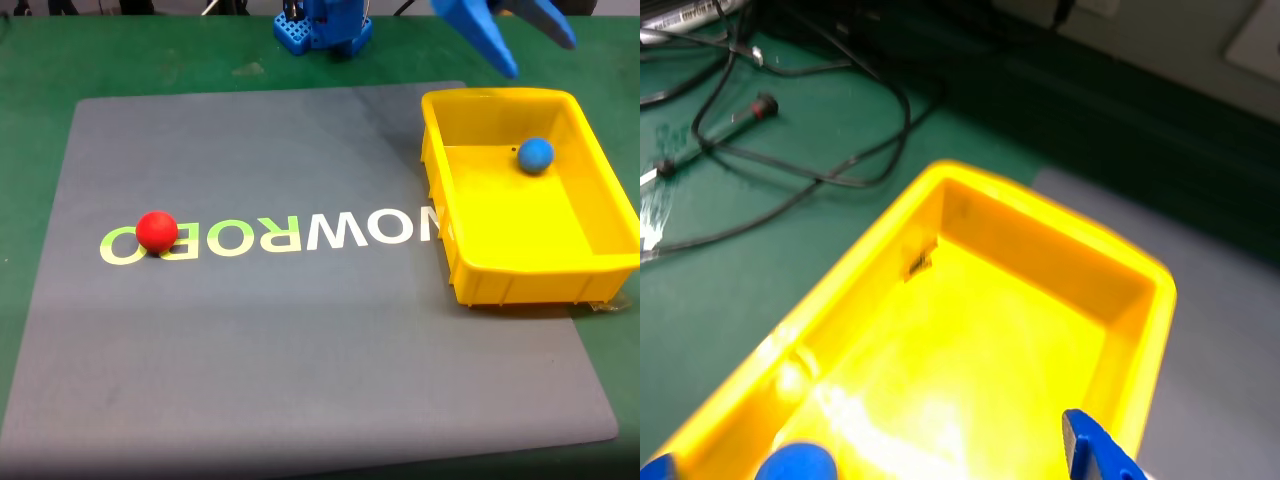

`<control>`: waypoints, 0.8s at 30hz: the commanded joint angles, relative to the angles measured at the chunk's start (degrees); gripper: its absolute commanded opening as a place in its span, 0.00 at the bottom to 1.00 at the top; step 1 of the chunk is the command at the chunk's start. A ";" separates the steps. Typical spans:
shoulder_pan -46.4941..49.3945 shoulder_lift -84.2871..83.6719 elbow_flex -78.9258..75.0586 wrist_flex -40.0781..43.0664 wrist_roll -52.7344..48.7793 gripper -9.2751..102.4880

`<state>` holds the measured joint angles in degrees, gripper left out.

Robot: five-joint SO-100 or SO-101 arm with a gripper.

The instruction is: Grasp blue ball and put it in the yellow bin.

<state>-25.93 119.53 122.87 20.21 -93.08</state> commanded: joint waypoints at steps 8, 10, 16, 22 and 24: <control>12.74 38.50 31.11 13.01 -2.20 0.13; 15.29 44.38 35.86 17.23 -2.72 0.08; 19.42 59.50 45.79 30.67 -3.25 0.08; 21.18 70.93 52.82 41.31 -2.20 0.08; 22.41 70.93 53.79 42.36 -1.23 0.08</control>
<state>-5.54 188.53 174.81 61.26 -95.54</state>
